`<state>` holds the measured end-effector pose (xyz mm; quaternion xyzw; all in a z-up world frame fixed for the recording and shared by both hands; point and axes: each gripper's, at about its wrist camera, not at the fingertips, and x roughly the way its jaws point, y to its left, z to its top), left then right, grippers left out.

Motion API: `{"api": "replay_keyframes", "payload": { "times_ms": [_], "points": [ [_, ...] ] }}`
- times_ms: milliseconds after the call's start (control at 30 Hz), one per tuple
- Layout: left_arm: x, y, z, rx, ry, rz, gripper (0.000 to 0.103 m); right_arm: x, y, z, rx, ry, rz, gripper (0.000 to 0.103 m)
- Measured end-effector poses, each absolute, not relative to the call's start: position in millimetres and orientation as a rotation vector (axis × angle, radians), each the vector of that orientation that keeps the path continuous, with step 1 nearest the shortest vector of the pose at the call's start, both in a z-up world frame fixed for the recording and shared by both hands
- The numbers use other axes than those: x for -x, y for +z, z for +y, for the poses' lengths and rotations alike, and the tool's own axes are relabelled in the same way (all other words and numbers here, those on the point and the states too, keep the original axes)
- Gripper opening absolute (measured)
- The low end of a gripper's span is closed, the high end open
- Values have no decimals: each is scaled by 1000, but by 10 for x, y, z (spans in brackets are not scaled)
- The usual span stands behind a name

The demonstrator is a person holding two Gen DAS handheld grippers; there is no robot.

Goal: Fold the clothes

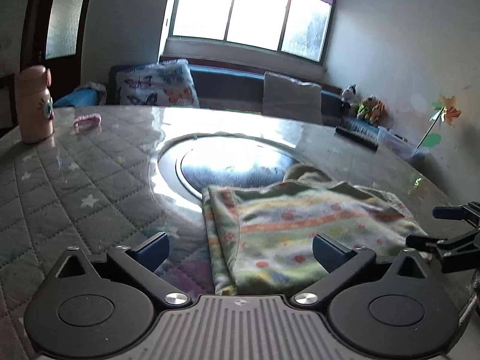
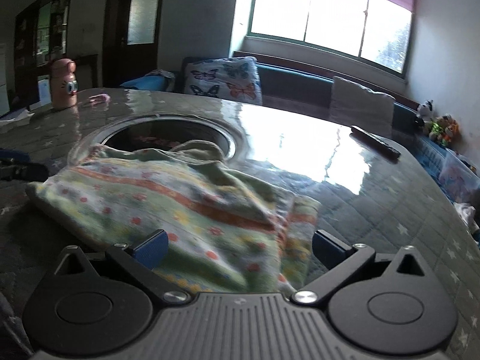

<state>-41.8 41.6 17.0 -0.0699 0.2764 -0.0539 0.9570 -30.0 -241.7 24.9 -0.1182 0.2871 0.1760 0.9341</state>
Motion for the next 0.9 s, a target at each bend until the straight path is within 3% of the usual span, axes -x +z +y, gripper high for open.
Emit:
{"api": "replay_keyframes", "payload": {
  "times_ms": [333,567,700,800,900],
  "points": [
    [387,254,551,125,-60,573,103,372,334,-1979,315,549,554,100],
    [281,293,737,161,24,604,101,451,316,-1463,417,727,544,87],
    [179,299,853,222,20,637,84,535,309,-1162,489,827,517,80],
    [75,293,927,278,12,672,72,579,280,-966,537,889,507,65],
    [-1,281,957,319,-15,695,72,603,227,-770,579,947,513,51]
  ]
}}
